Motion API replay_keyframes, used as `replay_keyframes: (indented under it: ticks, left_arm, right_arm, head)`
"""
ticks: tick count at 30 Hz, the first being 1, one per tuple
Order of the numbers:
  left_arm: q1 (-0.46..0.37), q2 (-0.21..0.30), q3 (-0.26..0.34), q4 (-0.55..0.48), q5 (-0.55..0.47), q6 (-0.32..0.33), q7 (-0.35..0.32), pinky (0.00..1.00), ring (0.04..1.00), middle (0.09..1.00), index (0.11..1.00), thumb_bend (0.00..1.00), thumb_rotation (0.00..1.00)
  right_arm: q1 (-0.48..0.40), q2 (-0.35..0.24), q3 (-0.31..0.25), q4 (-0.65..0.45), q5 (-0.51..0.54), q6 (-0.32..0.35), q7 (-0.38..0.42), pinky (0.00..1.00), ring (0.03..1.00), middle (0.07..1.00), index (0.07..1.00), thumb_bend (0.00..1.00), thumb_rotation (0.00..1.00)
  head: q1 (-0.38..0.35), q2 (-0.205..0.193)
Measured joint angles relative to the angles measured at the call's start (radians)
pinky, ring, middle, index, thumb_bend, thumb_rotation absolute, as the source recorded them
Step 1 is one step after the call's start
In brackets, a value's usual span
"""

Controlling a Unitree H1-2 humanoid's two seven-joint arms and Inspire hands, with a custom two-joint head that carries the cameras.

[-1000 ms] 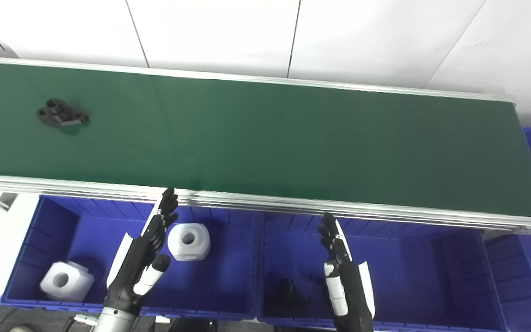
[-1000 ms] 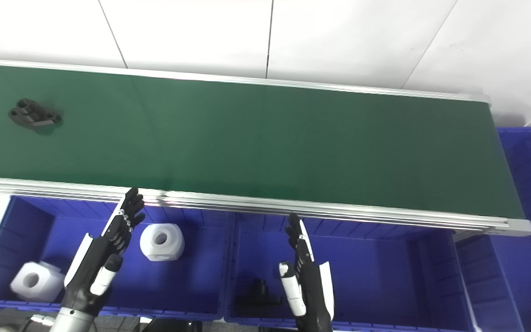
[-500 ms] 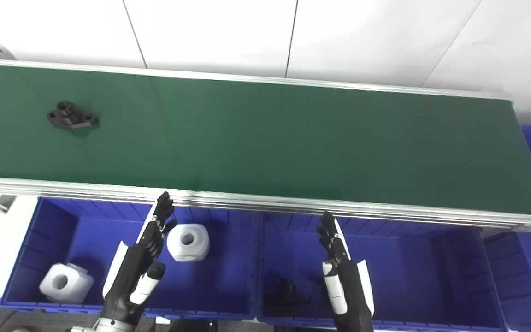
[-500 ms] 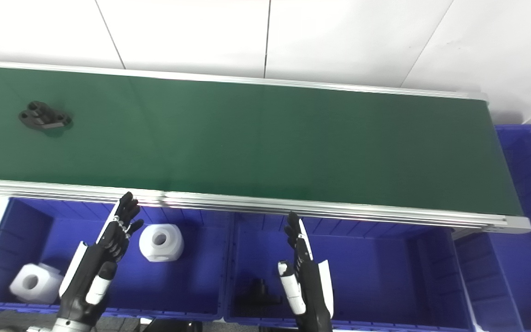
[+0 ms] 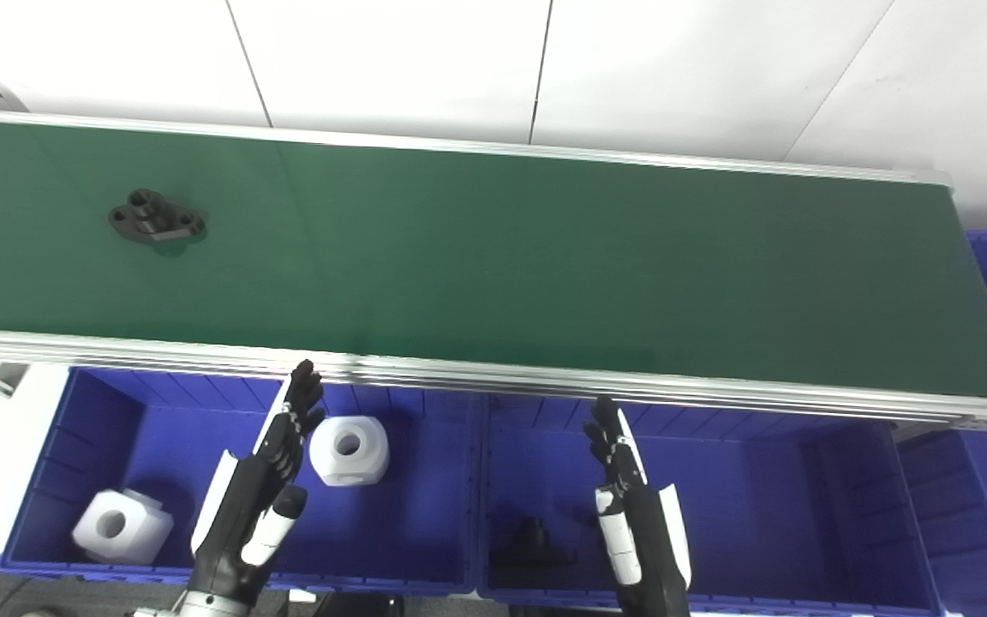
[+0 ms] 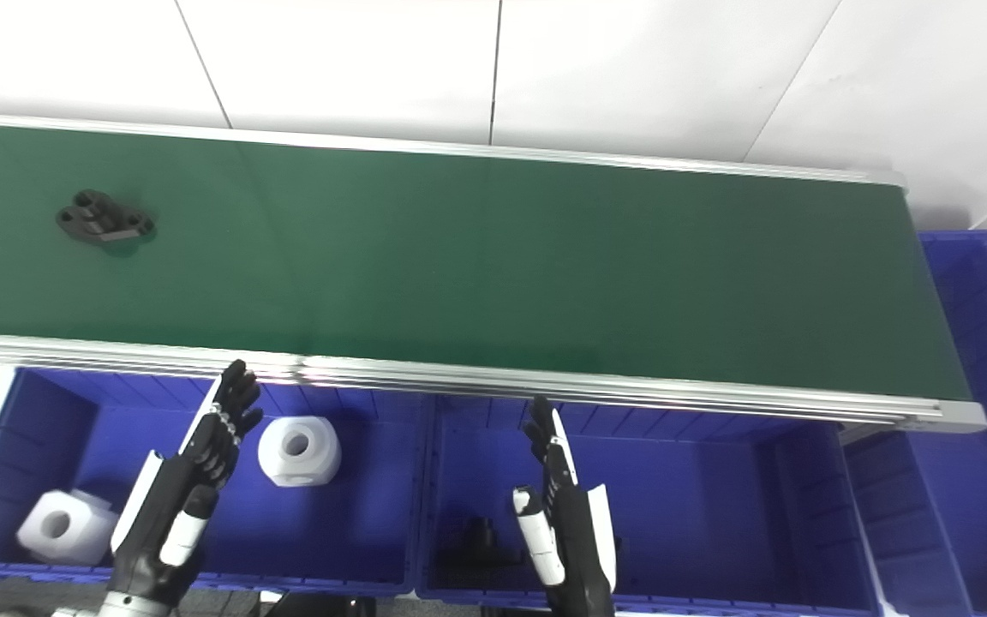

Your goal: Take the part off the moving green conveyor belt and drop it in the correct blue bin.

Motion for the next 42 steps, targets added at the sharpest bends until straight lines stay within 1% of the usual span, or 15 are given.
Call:
replay_keyframes:
  ticks: [1, 4, 7, 8, 9, 11, 14, 19, 23, 25, 29, 32, 35, 38, 42]
  left_arm:
    - [-0.001, 0.000, 0.000, 0.009, 0.000, -0.005, 0.000, 0.95, 0.986, 1.000, 1.000, 0.95, 0.94]
    - [-0.007, -0.005, -0.004, 0.039, 0.001, -0.009, 0.001, 0.95, 0.992, 1.000, 1.000, 0.97, 0.93]
    - [-0.018, -0.012, -0.016, 0.069, 0.004, -0.019, 0.001, 0.93, 0.986, 1.000, 1.000, 0.98, 0.91]
    - [-0.023, -0.014, -0.019, 0.082, 0.008, -0.032, 0.001, 0.93, 0.986, 1.000, 1.000, 0.98, 0.91]
    - [-0.029, -0.017, -0.022, 0.096, 0.013, -0.041, 0.002, 0.91, 0.976, 0.998, 0.993, 0.98, 0.91]
    - [-0.040, -0.034, -0.025, 0.126, 0.023, -0.059, 0.006, 0.89, 0.961, 0.990, 0.982, 0.98, 0.91]
    - [-0.060, -0.058, -0.032, 0.170, 0.042, -0.081, 0.024, 0.87, 0.946, 0.983, 0.966, 0.98, 0.91]
    - [-0.075, -0.087, -0.050, 0.198, 0.062, -0.092, 0.040, 0.84, 0.935, 0.973, 0.932, 0.94, 0.90]
    - [-0.076, -0.108, -0.058, 0.198, 0.066, -0.093, 0.056, 0.83, 0.933, 0.969, 0.916, 0.94, 0.89]
    - [-0.076, -0.115, -0.062, 0.198, 0.071, -0.093, 0.066, 0.83, 0.934, 0.970, 0.917, 0.95, 0.90]
    - [-0.075, -0.120, -0.075, 0.197, 0.083, -0.094, 0.071, 0.84, 0.931, 0.960, 0.913, 0.97, 0.87]
    - [-0.075, -0.130, -0.084, 0.196, 0.082, -0.094, 0.073, 0.85, 0.932, 0.958, 0.909, 0.97, 0.86]
    - [-0.073, -0.140, -0.091, 0.193, 0.081, -0.095, 0.074, 0.86, 0.936, 0.962, 0.910, 0.98, 0.85]
    - [-0.069, -0.142, -0.095, 0.192, 0.077, -0.095, 0.074, 0.85, 0.936, 0.963, 0.911, 0.98, 0.83]
    - [-0.068, -0.142, -0.096, 0.192, 0.077, -0.095, 0.079, 0.85, 0.933, 0.959, 0.913, 0.99, 0.80]
  right_arm:
    - [-0.002, -0.002, 0.002, 0.004, 0.003, -0.001, -0.001, 0.97, 0.951, 0.971, 0.981, 0.83, 1.00]
    - [-0.015, -0.017, 0.004, 0.030, 0.018, -0.003, -0.006, 0.97, 0.957, 0.978, 0.986, 0.82, 1.00]
    - [-0.023, -0.036, -0.007, 0.040, 0.032, -0.003, -0.010, 0.98, 0.956, 0.977, 0.988, 0.83, 0.83]
    - [-0.025, -0.040, -0.014, 0.043, 0.043, -0.003, -0.010, 0.98, 0.957, 0.978, 0.989, 0.82, 0.82]
    - [-0.028, -0.042, -0.020, 0.046, 0.054, -0.003, -0.010, 0.99, 0.961, 0.982, 0.996, 0.82, 0.77]
    - [-0.040, -0.048, -0.027, 0.067, 0.075, -0.004, -0.009, 1.00, 0.966, 0.988, 0.999, 0.81, 0.73]
    - [-0.061, -0.066, -0.032, 0.097, 0.094, -0.005, -0.008, 1.00, 0.971, 0.997, 1.000, 0.80, 0.73]
    - [-0.082, -0.099, -0.047, 0.105, 0.124, -0.005, 0.006, 1.00, 0.992, 1.000, 1.000, 0.77, 0.72]
    - [-0.081, -0.116, -0.064, 0.105, 0.145, -0.005, 0.022, 1.00, 1.000, 1.000, 1.000, 0.77, 0.74]
    - [-0.081, -0.119, -0.073, 0.104, 0.162, -0.005, 0.035, 1.00, 1.000, 1.000, 1.000, 0.74, 0.71]
    - [-0.081, -0.128, -0.090, 0.102, 0.183, -0.005, 0.059, 1.00, 1.000, 1.000, 1.000, 0.71, 0.71]
    - [-0.078, -0.133, -0.100, 0.095, 0.187, -0.005, 0.071, 1.00, 1.000, 1.000, 1.000, 0.75, 0.75]
    - [-0.063, -0.133, -0.106, 0.058, 0.192, -0.005, 0.081, 1.00, 1.000, 1.000, 1.000, 0.74, 0.75]
    - [-0.051, -0.132, -0.107, 0.027, 0.191, -0.005, 0.087, 1.00, 1.000, 1.000, 1.000, 0.69, 0.73]
    - [-0.036, -0.133, -0.107, -0.017, 0.177, -0.005, 0.090, 1.00, 0.985, 0.997, 1.000, 0.71, 0.76]
  head:
    - [0.000, 0.000]
    - [0.070, -0.040]
    - [0.135, -0.072]
    - [0.135, -0.072]
    - [0.161, -0.086]
    - [0.172, -0.092]
    - [0.213, -0.124]
    - [0.255, -0.123]
    - [0.264, -0.114]
    - [0.273, -0.109]
    - [0.314, -0.098]
    - [0.315, -0.088]
    - [0.304, -0.079]
    - [0.301, -0.077]
    - [0.307, -0.077]
